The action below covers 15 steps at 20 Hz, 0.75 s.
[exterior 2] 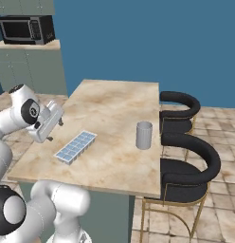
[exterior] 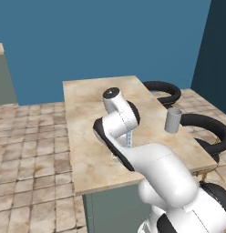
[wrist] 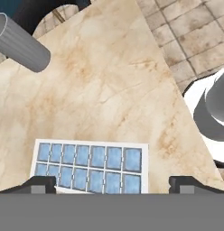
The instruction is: Open the freezer door, pick up the ice cube tray from the freezer, and place it on the dining counter.
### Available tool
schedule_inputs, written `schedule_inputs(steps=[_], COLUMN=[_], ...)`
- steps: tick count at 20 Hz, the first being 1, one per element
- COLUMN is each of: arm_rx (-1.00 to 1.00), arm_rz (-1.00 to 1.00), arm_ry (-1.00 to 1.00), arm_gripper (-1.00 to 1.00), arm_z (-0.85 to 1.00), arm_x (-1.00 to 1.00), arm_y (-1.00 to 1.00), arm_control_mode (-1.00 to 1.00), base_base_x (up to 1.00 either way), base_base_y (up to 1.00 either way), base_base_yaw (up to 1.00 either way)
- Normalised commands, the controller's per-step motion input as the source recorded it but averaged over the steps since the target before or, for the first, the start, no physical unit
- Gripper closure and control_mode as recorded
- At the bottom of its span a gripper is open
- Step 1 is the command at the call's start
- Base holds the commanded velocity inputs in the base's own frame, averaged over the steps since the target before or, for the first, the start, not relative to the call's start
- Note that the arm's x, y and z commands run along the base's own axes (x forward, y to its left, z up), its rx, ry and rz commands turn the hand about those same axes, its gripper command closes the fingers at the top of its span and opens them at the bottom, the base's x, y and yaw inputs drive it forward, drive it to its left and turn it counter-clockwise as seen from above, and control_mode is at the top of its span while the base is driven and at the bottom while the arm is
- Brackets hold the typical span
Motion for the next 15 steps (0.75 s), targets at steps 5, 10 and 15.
schedule_inputs(steps=[5,10,15], arm_rx=[0.0,0.0,0.01], arm_rz=[0.0,0.0,0.02], arm_ry=[0.0,0.0,0.0], arm_gripper=[-1.0,-1.0,-1.0], arm_z=[0.26,0.22,0.3], arm_x=[-0.72,-0.79,-0.6], arm_y=[0.0,-0.14,-0.38], arm_control_mode=[-1.0,-1.0,-1.0], base_base_x=[0.0,0.0,0.0], base_base_y=[0.0,0.0,0.0], base_base_yaw=[0.0,0.0,0.0])
